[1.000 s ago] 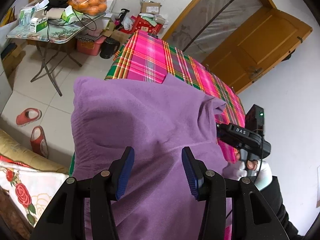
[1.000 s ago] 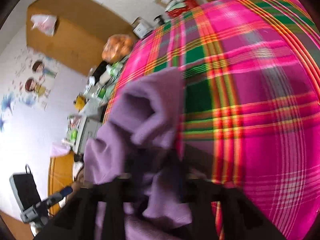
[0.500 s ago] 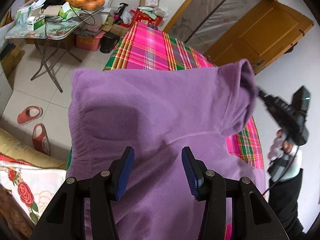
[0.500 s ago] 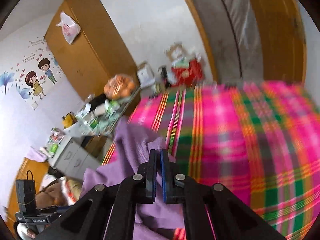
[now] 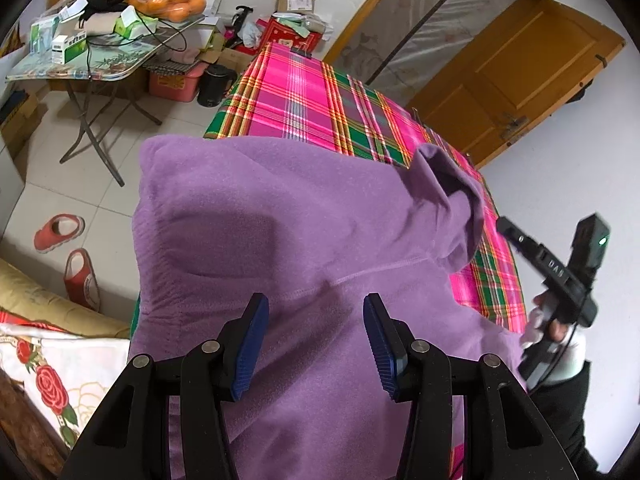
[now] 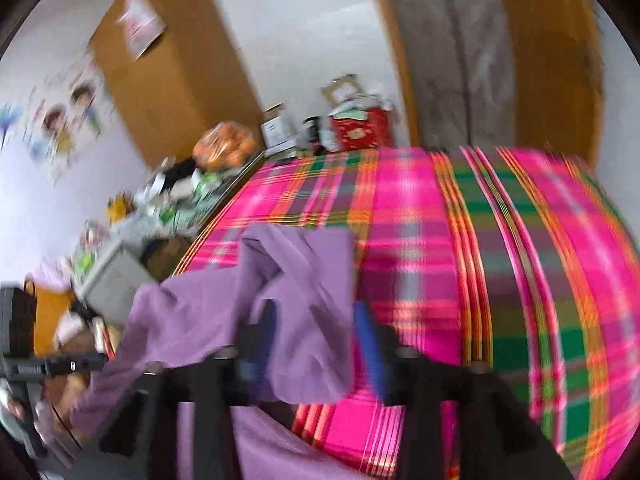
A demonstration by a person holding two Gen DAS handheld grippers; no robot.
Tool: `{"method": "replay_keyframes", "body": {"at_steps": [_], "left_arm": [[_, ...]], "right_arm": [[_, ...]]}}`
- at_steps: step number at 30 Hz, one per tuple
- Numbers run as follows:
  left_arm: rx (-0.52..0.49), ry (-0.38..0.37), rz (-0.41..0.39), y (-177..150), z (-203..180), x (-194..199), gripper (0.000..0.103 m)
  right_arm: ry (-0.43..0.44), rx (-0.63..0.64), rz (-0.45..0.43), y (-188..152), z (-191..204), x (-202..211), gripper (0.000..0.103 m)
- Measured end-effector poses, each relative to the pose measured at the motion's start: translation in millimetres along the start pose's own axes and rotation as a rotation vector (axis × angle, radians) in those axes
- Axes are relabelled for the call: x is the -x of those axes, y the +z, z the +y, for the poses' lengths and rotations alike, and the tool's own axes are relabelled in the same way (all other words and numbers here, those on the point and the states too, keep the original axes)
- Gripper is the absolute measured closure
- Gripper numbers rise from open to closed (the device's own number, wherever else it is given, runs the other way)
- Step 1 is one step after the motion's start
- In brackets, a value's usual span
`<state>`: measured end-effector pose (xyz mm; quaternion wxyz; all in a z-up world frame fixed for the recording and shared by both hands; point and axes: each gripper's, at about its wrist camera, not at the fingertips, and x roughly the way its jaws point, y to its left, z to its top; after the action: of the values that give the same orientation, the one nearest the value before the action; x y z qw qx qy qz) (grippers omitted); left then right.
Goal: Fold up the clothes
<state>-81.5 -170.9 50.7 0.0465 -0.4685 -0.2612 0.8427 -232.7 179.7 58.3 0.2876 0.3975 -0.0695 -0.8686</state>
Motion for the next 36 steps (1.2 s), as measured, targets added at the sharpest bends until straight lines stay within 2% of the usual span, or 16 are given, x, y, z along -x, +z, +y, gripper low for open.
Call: {"method": "replay_keyframes", "body": {"at_steps": [2,7,10,12,13,17,21,24,27,32,36], "left_arm": [[-0.006,0.001,0.005,0,0,-2,0.052],[-0.067,0.014,0.019,-5,-12,-5,0.052],[-0.102,0.026,0.022,-9,-18,-8,0.052],[-0.121,0.035,0.022,-10,-20,-11,0.052],[-0.129,0.04,0.022,-11,-20,-12,0.052],[-0.148,0.051,0.026,-13,-22,-13,0.052],[-0.159,0.046,0.029,-14,-25,-13,0.052],[-0.16,0.042,0.028,-14,-25,-13,0.052],[-0.151,0.045,0.028,-13,-24,-13,0.052],[-0.143,0.057,0.036,-13,-22,-16,0.052],[-0.138,0.07,0.042,-12,-21,-19,0.052]], "right_arm": [[0.019,-0.055,0.033,-10,-14,-10,0.054],[0.04,-0.039,0.124,-30,-14,-36,0.053],[-0.003,0.004,0.17,-34,-6,-51,0.056],[-0.041,0.036,0.203,-37,1,-61,0.099],[-0.053,0.048,0.199,-34,2,-61,0.1],[-0.094,0.093,0.114,-12,5,-39,0.1],[-0.223,0.203,-0.03,20,17,-1,0.1],[-0.313,0.239,-0.14,38,21,28,0.1],[-0.395,0.278,-0.255,46,23,57,0.1],[-0.547,0.354,-0.37,55,39,72,0.1],[-0.624,0.408,-0.469,61,53,90,0.1]]}}
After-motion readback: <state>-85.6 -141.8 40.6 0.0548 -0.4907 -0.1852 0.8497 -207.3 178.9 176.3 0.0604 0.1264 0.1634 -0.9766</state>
